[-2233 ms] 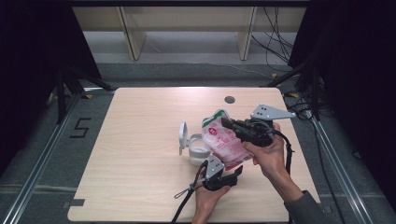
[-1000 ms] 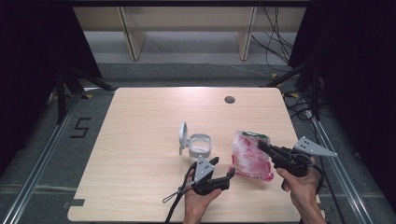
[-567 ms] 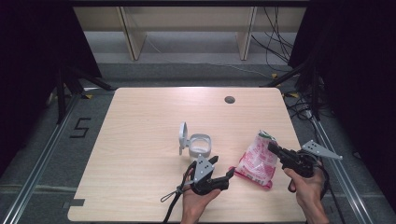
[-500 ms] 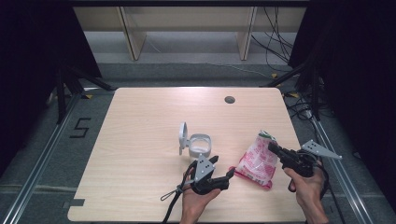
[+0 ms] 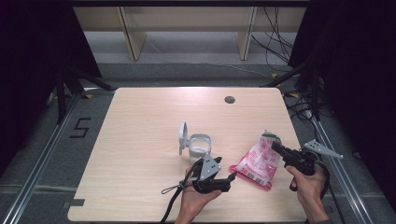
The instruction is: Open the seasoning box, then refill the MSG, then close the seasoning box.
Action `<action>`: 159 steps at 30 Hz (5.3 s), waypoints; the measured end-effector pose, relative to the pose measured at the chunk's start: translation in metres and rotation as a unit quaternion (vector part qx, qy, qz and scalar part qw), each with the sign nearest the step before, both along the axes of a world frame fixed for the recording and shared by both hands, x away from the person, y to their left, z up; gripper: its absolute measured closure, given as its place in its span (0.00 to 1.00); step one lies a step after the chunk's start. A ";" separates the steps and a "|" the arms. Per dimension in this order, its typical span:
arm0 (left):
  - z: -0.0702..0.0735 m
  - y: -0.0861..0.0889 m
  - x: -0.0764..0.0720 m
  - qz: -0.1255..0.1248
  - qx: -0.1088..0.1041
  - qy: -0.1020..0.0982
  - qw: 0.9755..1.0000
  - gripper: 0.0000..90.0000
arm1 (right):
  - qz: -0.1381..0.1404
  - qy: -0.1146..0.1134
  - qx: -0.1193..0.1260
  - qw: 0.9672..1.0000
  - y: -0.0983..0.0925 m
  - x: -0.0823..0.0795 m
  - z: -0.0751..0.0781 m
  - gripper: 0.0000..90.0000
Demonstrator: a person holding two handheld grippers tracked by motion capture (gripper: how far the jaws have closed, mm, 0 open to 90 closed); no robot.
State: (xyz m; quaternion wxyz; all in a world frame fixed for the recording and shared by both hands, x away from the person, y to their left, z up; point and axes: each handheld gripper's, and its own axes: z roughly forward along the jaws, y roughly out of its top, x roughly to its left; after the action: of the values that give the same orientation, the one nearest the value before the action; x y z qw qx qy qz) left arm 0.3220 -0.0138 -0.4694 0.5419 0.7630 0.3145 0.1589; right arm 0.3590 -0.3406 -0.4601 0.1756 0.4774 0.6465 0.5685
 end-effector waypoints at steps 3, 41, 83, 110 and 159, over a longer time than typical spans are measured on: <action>0.005 0.006 0.001 0.002 0.018 -0.012 1.000 0.33 | 0.000 0.013 0.007 1.000 -0.002 0.002 -0.001 0.99; 0.009 0.083 0.000 0.026 0.029 0.007 0.999 0.35 | -0.051 0.036 -0.046 0.997 -0.008 0.005 -0.015 0.73; 0.021 0.148 0.016 0.064 0.048 -0.022 0.997 0.77 | -0.088 0.051 -0.035 0.994 -0.013 -0.033 -0.016 0.48; 0.023 0.158 0.039 0.103 0.036 -0.046 0.993 0.99 | -0.039 0.020 -0.059 0.997 0.010 -0.055 -0.011 0.48; 0.038 0.127 0.055 0.065 0.026 -0.070 0.995 0.99 | -0.023 0.021 -0.077 0.997 0.028 -0.074 -0.011 0.43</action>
State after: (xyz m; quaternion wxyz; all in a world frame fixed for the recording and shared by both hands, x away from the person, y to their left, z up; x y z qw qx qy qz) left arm 0.3767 0.1127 -0.4310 0.5310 0.7420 0.3200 0.2551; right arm 0.2850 -0.3129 -0.4711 0.2114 0.4892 0.6805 0.5029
